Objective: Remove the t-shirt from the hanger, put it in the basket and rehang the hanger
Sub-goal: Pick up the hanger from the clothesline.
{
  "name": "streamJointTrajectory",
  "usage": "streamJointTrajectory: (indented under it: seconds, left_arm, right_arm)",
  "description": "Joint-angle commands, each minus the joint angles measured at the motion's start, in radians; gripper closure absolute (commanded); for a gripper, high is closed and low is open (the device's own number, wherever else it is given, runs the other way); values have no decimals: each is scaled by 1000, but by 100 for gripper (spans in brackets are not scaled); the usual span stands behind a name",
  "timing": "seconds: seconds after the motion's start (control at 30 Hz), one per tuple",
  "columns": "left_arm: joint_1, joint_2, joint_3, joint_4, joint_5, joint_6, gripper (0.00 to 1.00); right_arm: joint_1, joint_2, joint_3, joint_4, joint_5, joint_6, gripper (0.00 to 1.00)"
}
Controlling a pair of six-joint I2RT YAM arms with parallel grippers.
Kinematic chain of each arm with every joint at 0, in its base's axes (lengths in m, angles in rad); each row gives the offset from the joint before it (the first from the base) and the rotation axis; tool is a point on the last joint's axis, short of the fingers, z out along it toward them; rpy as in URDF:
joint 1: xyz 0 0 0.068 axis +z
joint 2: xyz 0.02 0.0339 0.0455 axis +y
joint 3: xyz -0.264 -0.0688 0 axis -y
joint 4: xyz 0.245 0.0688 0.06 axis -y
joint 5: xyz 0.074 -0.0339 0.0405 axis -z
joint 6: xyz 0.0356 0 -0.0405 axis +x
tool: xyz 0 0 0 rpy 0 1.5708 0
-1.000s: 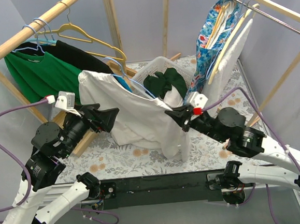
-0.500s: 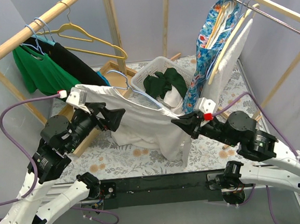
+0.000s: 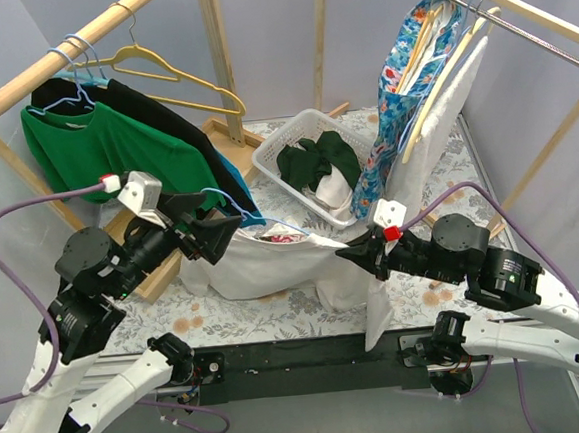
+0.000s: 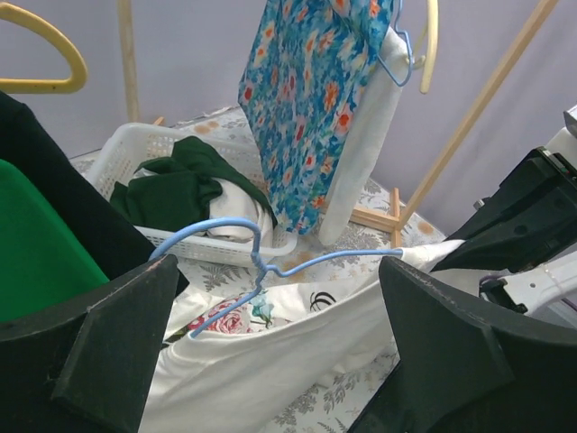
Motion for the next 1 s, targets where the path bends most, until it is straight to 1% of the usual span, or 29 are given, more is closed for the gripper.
streamJointTrajectory:
  seconds: [0.0, 0.1, 0.23, 0.37, 0.43, 0.53, 0.57, 0.67, 0.7, 0.87, 0.97]
  left_arm:
    - [7, 56, -86, 43, 61, 5, 9]
    - [7, 55, -147, 66, 32, -22, 10]
    - [7, 19, -190, 77, 12, -47, 10]
    - [7, 6, -221, 113, 29, -58, 10]
    - [7, 4, -233, 132, 49, -61, 12]
    - [7, 4, -246, 173, 87, -62, 21]
    - [7, 2, -250, 187, 96, -64, 28]
    - [7, 15, -259, 201, 128, -64, 35]
    - [7, 21, -261, 201, 136, -65, 39]
    - [7, 27, -295, 233, 164, -90, 46]
    - [7, 21, -304, 236, 159, -101, 57]
  right_arm:
    - [2, -38, -1, 99, -50, 15, 99]
    - [2, -51, -10, 124, -41, 21, 99]
    - [2, -54, -10, 128, -30, 19, 99]
    - [2, -48, -10, 124, -32, 18, 99]
    - [2, -46, -19, 127, -36, 22, 99]
    - [2, -45, -32, 143, -44, 30, 99]
    - [2, -42, -39, 148, -47, 35, 99]
    - [2, -32, -41, 162, -58, 39, 99]
    - [2, -29, -42, 167, -66, 39, 99]
    - [2, -12, -41, 194, -84, 39, 99]
    - [2, -8, -41, 196, -79, 39, 99]
